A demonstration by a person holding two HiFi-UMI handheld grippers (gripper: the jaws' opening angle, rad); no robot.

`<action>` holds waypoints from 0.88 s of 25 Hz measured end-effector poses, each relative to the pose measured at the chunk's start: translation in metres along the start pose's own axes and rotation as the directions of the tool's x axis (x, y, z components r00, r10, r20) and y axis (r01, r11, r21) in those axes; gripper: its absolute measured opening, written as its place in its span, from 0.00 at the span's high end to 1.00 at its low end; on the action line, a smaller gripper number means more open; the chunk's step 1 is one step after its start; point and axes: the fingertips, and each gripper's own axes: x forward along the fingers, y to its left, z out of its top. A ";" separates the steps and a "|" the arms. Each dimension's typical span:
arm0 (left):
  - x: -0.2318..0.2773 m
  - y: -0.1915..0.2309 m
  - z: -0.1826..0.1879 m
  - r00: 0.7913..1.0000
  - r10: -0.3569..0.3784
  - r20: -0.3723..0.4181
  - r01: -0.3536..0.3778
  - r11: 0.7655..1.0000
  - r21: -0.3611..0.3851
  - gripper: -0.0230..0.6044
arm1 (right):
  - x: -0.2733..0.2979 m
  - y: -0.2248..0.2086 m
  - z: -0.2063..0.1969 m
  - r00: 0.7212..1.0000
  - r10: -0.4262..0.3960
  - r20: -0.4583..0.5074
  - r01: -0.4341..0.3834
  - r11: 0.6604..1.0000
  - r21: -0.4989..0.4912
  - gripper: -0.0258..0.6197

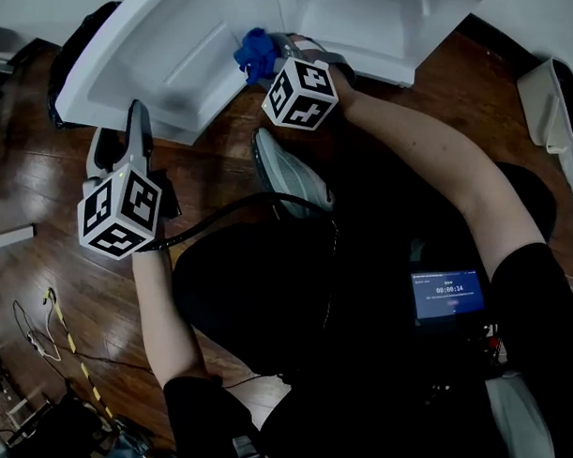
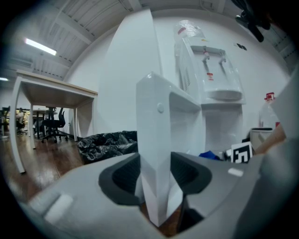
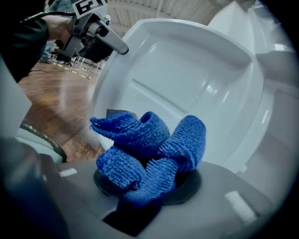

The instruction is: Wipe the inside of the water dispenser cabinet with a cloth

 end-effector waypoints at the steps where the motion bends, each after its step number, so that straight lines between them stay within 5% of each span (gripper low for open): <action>1: 0.000 0.001 -0.001 1.000 -0.003 -0.001 0.003 1.000 0.001 0.64 | 0.007 0.011 0.005 1.000 0.020 -0.002 -0.020 1.000 0.013 0.72; 11: 0.000 0.001 0.005 1.000 0.006 0.010 -0.006 1.000 -0.012 0.65 | 0.016 0.117 0.128 0.950 0.250 0.188 -0.228 0.965 -0.131 0.72; 15: 0.000 0.003 0.001 1.000 0.005 0.008 -0.005 1.000 -0.010 0.64 | 0.031 0.096 0.082 0.962 0.253 0.105 -0.243 0.965 -0.104 0.72; 18: 0.000 0.005 -0.002 1.000 0.010 0.004 -0.010 1.000 -0.010 0.64 | 0.038 0.065 0.034 0.984 0.178 0.026 -0.173 0.976 -0.129 0.72; 22: 0.000 0.013 -0.004 1.000 0.013 0.003 -0.013 1.000 -0.012 0.64 | 0.038 0.014 -0.008 0.996 0.048 -0.070 -0.048 0.999 0.003 0.72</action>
